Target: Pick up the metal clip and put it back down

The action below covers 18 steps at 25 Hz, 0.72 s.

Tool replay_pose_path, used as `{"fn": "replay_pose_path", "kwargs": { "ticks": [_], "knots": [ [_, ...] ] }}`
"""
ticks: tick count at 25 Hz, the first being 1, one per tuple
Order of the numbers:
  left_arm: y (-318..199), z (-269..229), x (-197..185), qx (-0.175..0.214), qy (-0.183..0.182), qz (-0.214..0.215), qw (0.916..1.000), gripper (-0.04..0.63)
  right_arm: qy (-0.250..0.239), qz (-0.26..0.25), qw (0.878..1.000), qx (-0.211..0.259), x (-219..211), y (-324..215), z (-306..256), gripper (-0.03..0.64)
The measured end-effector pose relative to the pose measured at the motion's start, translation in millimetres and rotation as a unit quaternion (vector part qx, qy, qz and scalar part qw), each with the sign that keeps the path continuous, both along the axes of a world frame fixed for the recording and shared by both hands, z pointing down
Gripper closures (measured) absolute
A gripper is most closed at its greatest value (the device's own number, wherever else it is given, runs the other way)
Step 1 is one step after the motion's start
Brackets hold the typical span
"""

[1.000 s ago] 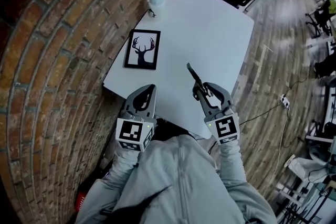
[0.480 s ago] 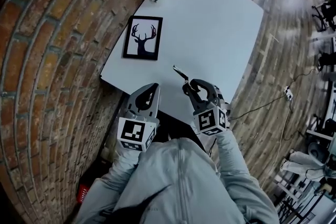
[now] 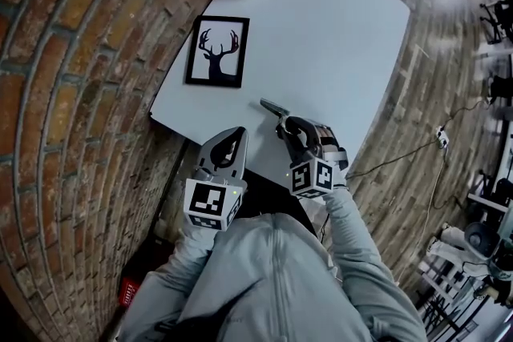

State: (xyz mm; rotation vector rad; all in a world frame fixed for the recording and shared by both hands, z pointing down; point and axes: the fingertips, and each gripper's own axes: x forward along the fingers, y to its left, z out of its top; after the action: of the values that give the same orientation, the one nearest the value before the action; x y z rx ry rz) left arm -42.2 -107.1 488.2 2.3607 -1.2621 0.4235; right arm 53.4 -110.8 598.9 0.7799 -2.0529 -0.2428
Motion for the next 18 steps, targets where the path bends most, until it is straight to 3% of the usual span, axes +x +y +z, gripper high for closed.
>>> {"fn": "replay_pose_path", "kwargs": {
  "ticks": [9, 18],
  "knots": [
    [0, 4, -3, -0.003, -0.002, -0.007, 1.0, 0.569, 0.017, -0.016, 1.0, -0.005, -5, 6, 22, 0.508],
    [2, 5, -15, -0.002, -0.007, -0.022, 0.9997, 0.569, -0.021, -0.015, 0.999, -0.037, -10, 13, 25, 0.477]
  ]
}}
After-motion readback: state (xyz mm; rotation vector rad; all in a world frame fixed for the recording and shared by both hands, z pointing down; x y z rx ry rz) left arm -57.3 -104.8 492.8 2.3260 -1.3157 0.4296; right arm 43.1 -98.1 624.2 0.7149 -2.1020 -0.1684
